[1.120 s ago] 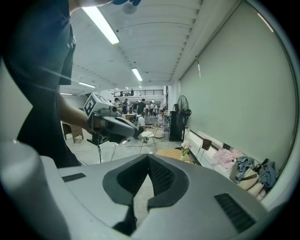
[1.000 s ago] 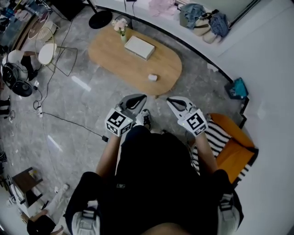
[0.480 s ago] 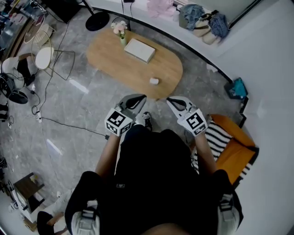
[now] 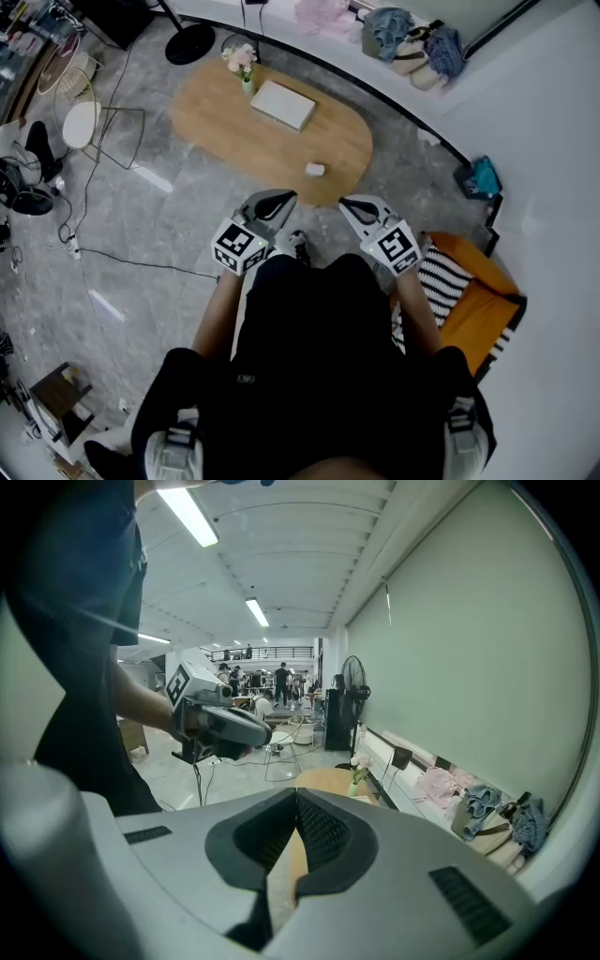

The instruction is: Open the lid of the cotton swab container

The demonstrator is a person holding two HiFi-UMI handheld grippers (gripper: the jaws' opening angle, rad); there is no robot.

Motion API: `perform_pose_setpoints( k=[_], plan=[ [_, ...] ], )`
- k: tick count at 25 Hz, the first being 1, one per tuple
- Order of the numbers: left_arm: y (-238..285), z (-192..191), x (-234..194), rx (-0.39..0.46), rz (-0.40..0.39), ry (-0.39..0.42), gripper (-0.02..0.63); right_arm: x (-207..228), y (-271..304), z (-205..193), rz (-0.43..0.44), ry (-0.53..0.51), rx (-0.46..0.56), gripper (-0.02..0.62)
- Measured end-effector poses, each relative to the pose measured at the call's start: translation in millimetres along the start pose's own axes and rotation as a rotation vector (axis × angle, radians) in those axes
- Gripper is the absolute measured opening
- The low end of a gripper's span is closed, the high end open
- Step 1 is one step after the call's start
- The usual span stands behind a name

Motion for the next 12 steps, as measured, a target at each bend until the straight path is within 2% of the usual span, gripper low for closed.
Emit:
perform_pose_setpoints(
  k=[12],
  plan=[
    [1.3,-7.6,-33.6,-0.009,0.003,-0.044,0.000,23.2,31.6,1.5,0.004,-0.027,-0.073,-0.005]
  ],
)
Point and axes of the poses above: the fingertips, and each gripper's own axes: y forward along the fingers, x to its right, z out of its top, the point moved 6 cm from there along -y, backward along the fingers, and after that the axes turned 2 degrees about y, right-handed, at the moved point
